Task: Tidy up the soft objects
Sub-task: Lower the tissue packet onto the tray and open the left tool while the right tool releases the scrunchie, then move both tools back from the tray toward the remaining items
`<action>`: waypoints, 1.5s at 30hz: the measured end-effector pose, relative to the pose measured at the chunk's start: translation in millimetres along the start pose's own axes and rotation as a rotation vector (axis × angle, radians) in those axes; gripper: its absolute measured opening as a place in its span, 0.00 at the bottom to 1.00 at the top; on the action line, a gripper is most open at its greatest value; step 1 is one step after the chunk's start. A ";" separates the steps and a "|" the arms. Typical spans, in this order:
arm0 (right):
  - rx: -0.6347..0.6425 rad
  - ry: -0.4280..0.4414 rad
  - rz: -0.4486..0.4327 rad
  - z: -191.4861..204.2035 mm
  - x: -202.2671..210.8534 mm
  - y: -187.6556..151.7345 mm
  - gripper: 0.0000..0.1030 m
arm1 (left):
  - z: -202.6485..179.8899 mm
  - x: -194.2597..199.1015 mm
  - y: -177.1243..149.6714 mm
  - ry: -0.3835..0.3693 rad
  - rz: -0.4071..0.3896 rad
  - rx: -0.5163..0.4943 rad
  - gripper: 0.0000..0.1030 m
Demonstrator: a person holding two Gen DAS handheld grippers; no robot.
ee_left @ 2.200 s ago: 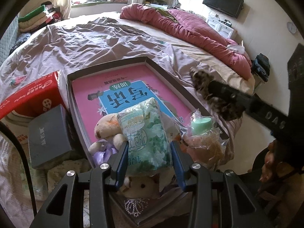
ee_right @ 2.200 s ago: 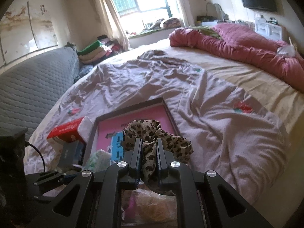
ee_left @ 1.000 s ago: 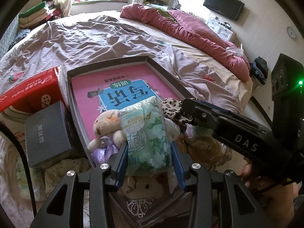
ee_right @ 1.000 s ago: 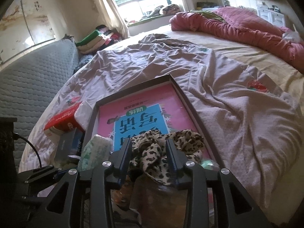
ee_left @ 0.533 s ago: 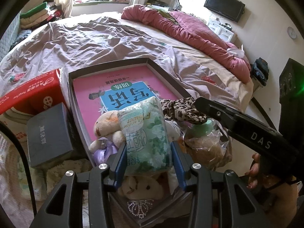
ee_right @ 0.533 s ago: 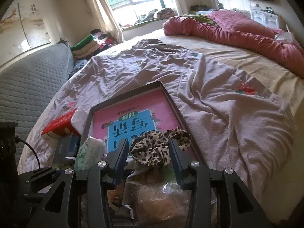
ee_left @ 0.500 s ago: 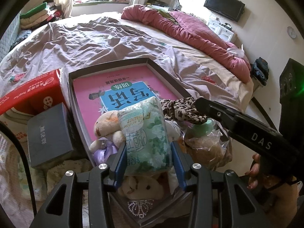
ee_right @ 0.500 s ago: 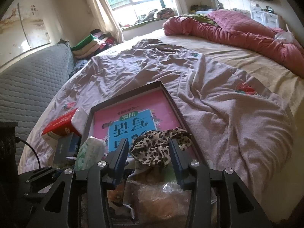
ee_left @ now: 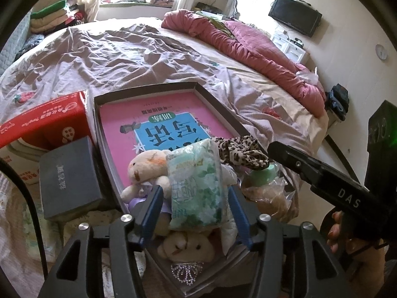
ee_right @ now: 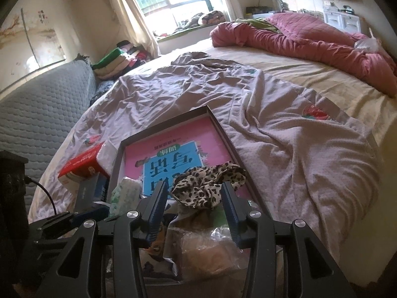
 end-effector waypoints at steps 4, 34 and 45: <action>0.000 -0.002 -0.008 0.7 4.0 0.5 0.45 | 2.5 2.6 1.4 -0.007 -0.007 0.006 0.57; -0.005 -0.024 -0.080 10.2 47.6 8.2 0.72 | 4.1 69.3 -2.6 0.017 -0.136 0.025 0.76; 0.032 -0.031 -0.107 26.2 65.1 11.3 0.73 | 17.9 96.6 -7.1 0.055 -0.186 0.055 0.80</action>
Point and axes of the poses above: each gripper's, at about its wrist camera, not at the fingertips, and x roughly against the way its jaws point, z to its left, y to its top, the point moved 4 cm from there along -x, roughly the way its jaws point, and after that the axes turned 11 degrees about z, right-handed, at the moved point
